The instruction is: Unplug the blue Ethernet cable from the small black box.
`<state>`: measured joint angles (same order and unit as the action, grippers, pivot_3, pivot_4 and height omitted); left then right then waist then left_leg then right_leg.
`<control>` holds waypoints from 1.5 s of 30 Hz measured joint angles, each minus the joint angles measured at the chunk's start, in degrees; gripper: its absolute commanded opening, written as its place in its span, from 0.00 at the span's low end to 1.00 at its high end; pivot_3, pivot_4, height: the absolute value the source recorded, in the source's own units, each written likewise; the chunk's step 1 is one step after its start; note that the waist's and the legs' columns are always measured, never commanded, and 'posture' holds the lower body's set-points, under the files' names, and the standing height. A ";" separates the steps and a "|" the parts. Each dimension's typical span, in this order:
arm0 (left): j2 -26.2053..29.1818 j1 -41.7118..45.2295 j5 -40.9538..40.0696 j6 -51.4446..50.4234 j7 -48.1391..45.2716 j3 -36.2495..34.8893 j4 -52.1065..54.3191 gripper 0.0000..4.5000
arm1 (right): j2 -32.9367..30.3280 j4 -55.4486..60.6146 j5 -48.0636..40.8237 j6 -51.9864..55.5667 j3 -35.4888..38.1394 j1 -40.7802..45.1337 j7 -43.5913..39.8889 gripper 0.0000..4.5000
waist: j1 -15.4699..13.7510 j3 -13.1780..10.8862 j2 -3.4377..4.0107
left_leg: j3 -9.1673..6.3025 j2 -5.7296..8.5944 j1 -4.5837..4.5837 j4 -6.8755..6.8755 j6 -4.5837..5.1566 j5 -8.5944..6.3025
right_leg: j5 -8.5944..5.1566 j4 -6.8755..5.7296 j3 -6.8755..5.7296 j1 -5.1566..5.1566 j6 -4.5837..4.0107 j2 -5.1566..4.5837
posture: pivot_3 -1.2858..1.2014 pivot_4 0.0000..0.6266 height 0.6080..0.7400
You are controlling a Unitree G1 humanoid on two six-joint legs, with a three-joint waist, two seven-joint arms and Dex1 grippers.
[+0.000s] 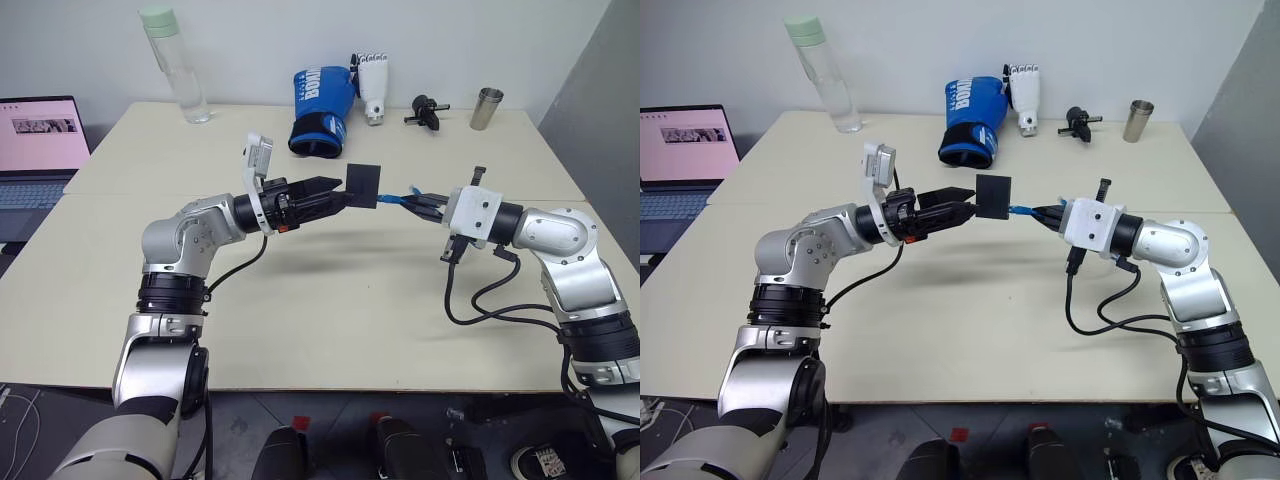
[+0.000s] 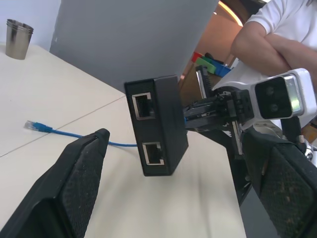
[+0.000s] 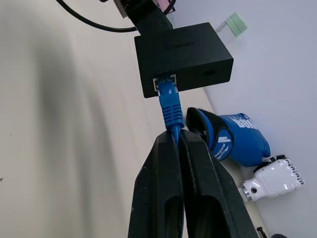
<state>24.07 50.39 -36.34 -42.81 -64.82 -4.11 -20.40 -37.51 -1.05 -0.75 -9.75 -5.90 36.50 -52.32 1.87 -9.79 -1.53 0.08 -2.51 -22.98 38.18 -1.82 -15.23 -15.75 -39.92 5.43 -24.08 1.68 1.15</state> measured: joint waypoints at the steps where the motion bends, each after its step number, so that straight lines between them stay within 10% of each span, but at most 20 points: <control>1: -0.36 0.00 0.08 0.40 -0.12 0.16 -0.39 1.00 | 0.03 0.10 0.05 -0.05 -0.03 0.00 0.06 0.01 | -0.01 0.00 0.00 | 0.00 0.00 0.00 0.00 0.00 0.00 | 0.00 0.00 0.00 0.00 0.00 0.00 | 0.52 0.24 1.00; 20: -1.37 2.40 0.28 0.64 -2.09 0.55 -1.72 0.18 | 0.22 0.80 1.75 -1.15 -1.10 -0.60 1.29 0.00 | -0.01 0.00 0.00 | 0.00 0.00 0.00 0.00 0.00 0.00 | 0.00 0.00 0.00 0.00 0.00 0.00 | 0.52 0.24 1.00; 25: -1.26 2.33 0.75 1.17 -2.21 0.94 -1.58 0.17 | 0.38 0.80 1.75 -0.70 -1.10 -0.57 1.30 0.00 | -0.01 0.00 0.00 | 0.00 0.00 0.00 0.00 0.00 0.00 | 0.00 0.00 0.00 0.00 0.00 0.00 | 0.52 0.24 1.00; 37: 1.26 4.87 1.89 0.91 -5.91 3.19 -1.58 0.17 | -3.46 6.76 -6.98 14.42 -1.58 0.35 -8.22 0.56 | 0.01 -0.01 0.01 | 0.00 0.01 0.00 -0.01 0.01 0.00 | 0.00 0.02 0.00 0.00 0.00 0.01 | 0.52 0.24 1.00; 45: 5.14 5.03 1.93 0.92 -12.04 3.82 -1.58 0.17 | -6.01 8.82 -32.05 59.01 5.29 14.51 -10.57 0.97 | 0.08 -0.02 0.04 | -0.06 -0.04 0.00 -0.01 0.01 -0.01 | -0.03 0.00 -0.07 -0.01 -0.05 0.03 | 0.52 0.24 1.00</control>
<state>29.21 55.42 -34.40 -41.89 -76.85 -0.29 -21.98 -43.52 7.77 -32.80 49.26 -0.62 51.01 -62.90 1.95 -9.81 -1.49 0.02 -2.56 -22.98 38.17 -1.81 -15.23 -15.78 -39.92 5.36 -24.08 1.63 1.17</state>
